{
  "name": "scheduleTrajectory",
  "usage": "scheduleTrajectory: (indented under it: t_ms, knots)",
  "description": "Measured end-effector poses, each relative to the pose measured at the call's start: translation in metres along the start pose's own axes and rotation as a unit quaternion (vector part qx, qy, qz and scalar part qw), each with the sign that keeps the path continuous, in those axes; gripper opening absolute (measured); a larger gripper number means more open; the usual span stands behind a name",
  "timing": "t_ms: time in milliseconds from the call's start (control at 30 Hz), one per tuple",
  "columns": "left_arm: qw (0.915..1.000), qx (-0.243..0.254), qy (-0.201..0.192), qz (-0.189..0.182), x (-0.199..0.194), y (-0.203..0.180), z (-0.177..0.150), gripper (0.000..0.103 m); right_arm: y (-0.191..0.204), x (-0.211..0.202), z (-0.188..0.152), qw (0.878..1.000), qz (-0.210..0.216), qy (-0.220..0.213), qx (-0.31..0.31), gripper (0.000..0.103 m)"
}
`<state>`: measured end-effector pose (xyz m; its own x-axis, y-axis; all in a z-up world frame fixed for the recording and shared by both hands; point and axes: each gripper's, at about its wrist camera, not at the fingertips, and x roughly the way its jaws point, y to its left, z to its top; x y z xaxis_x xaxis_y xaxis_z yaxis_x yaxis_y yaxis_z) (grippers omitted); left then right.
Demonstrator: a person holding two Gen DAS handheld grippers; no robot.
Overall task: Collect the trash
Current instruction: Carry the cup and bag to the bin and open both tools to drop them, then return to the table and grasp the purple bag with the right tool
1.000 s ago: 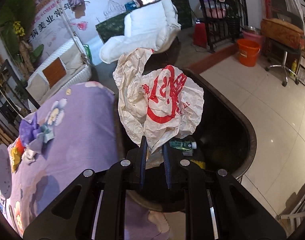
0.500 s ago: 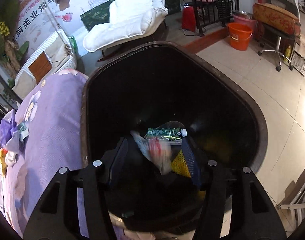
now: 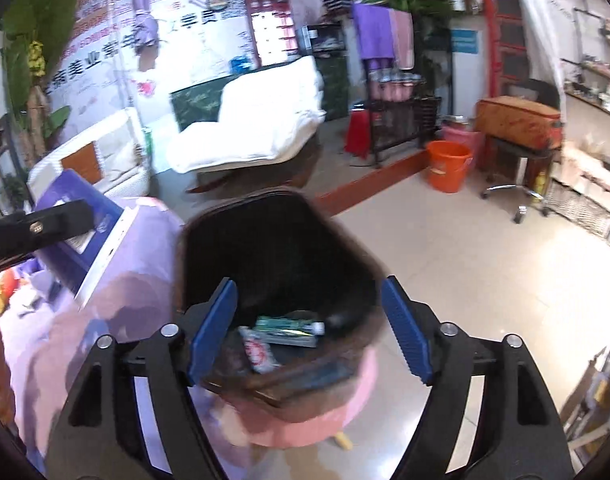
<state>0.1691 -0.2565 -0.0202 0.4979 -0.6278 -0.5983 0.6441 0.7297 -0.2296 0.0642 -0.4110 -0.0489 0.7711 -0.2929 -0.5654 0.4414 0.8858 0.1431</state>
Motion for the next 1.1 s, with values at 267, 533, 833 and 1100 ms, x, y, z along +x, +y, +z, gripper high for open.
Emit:
scheduleTrajectory:
  t_ms: [267, 533, 833, 1100]
  knots:
    - [0.9981, 0.004, 0.060, -0.010, 0.054, -0.021, 0.005, 0.070, -0.051, -0.019, -0.013, 0.998, -0.038, 0.004, 0.048, 0.075]
    - [0.9920, 0.027, 0.123, 0.008, 0.091, -0.029, 0.000, 0.073, -0.068, -0.014, -0.014, 0.996, -0.050, 0.011, 0.072, 0.076]
    - [0.9919, 0.047, 0.117, 0.012, 0.080, -0.025, 0.001, 0.088, -0.063, -0.015, -0.016, 0.996, -0.045, 0.009, 0.076, 0.079]
    - [0.9983, 0.022, 0.052, 0.018, 0.020, -0.008, -0.011, 0.089, -0.040, -0.013, -0.011, 0.998, -0.014, 0.014, 0.061, 0.080]
